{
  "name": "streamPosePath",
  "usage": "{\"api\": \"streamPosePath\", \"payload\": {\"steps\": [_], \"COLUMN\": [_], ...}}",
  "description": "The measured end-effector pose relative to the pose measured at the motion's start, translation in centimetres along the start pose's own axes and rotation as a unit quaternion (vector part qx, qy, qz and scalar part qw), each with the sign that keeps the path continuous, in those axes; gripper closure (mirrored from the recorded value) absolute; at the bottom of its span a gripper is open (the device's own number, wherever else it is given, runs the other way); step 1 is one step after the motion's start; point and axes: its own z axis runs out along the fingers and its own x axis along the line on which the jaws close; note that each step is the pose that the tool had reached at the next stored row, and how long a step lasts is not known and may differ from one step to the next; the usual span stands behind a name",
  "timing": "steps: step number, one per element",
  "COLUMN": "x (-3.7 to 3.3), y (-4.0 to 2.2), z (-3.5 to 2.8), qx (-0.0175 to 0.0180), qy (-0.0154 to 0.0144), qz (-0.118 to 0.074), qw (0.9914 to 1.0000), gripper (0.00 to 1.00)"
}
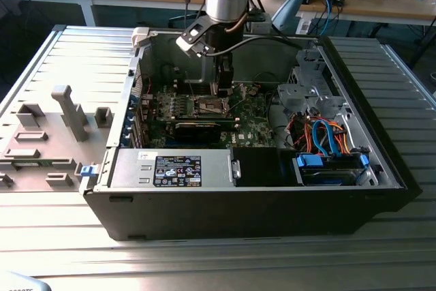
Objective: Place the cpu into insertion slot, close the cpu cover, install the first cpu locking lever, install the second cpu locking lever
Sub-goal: 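Place the cpu into insertion slot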
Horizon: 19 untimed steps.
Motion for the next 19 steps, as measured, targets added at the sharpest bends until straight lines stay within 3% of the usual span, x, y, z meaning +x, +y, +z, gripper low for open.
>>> {"api": "streamPosePath", "payload": {"steps": [7,19], "x": [0.07,0.1], "y": [-0.47,-0.7], "z": [0.29,0.72], "qx": [0.0,0.0], "qy": [0.0,0.0], "qz": [0.0,0.0], "qw": [1.0,1.0], "gripper": [0.46,0.46]}}
